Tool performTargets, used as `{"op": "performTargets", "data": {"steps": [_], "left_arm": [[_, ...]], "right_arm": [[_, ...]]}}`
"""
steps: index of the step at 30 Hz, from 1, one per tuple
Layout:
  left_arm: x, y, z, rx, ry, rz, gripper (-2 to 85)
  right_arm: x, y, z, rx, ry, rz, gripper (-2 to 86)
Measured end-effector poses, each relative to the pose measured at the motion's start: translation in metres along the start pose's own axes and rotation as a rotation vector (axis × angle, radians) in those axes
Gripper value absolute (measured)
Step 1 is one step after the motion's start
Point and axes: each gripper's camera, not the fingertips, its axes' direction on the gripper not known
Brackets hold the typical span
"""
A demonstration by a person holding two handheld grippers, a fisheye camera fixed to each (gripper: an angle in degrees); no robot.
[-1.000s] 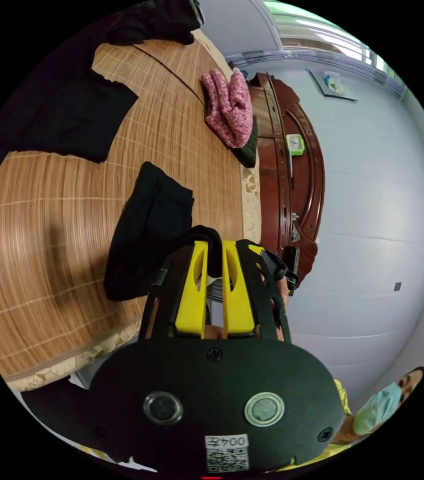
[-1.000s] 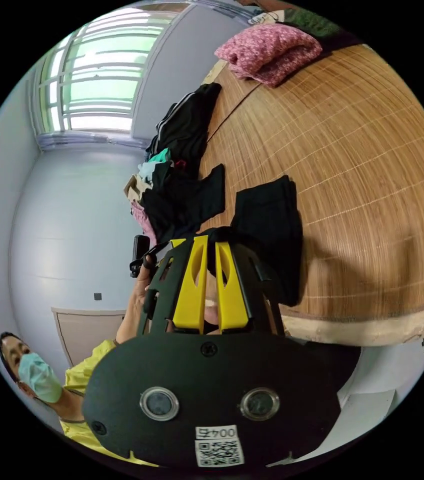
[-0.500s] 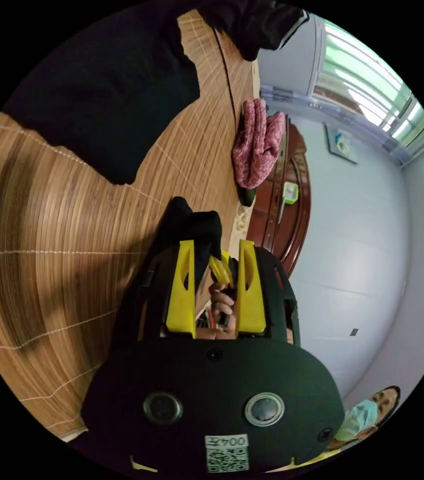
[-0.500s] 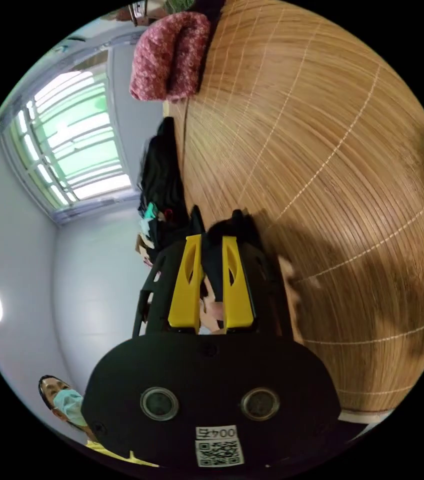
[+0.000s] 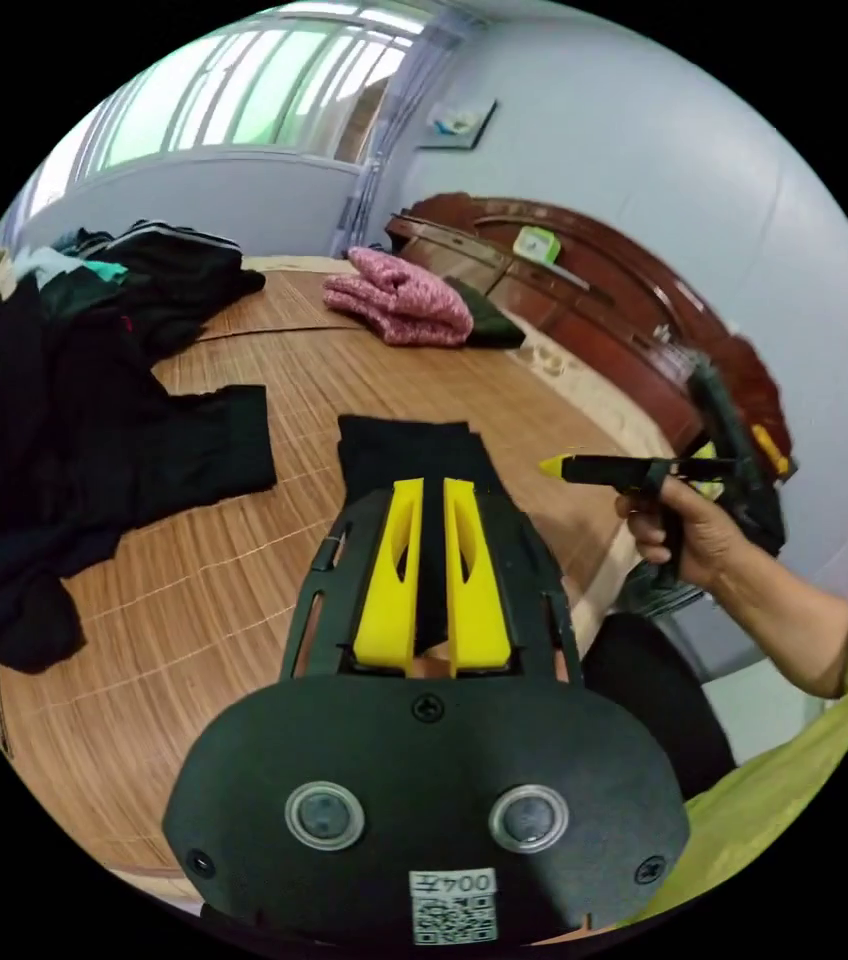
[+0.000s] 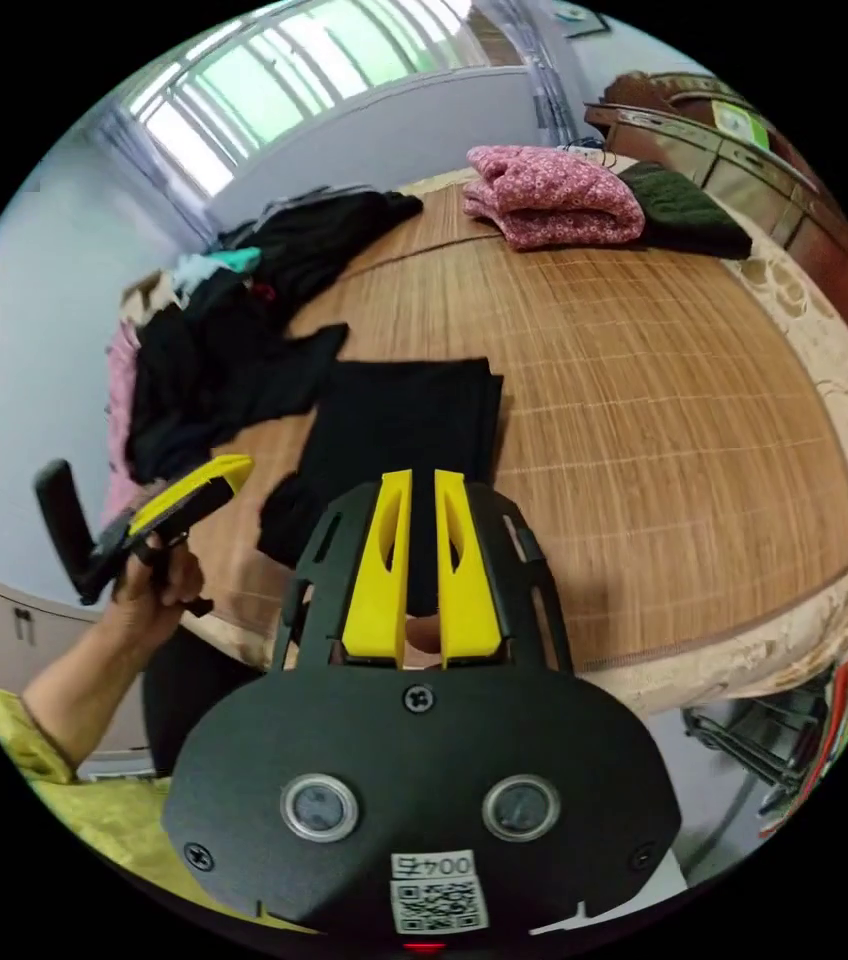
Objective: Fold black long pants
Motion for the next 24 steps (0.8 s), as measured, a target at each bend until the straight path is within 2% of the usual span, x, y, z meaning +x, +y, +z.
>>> {"op": "performTargets", "data": {"steps": [2, 4, 6, 10, 18, 24], "left_arm": [[0.012, -0.003, 0.025, -0.117, 0.0, 0.016, 3.0], [0.03, -0.003, 0.058, -0.284, -0.05, 0.073, 2.6], [0.043, 0.0, 0.05, -0.216, -0.071, 0.103, 2.5], [0.043, -0.001, 0.036, -0.209, 0.003, 0.04, 2.6], [0.041, 0.027, -0.026, -0.22, -0.062, -0.098, 2.4], [0.0, 0.089, -0.108, -0.155, 0.026, -0.256, 1.3]], "right_arm": [[-0.019, 0.014, 0.039, -0.022, 0.132, -0.013, 1.3], [-0.029, 0.022, 0.074, -0.1, 0.145, -0.032, 0.3], [-0.036, 0.034, 0.094, -0.073, 0.156, -0.019, -0.2], [-0.053, 0.046, 0.121, -0.084, 0.18, -0.036, -0.6], [-0.092, 0.075, 0.164, -0.14, 0.017, -0.091, -0.7], [-0.122, 0.093, 0.179, -0.201, -0.087, -0.157, -0.8]]}}
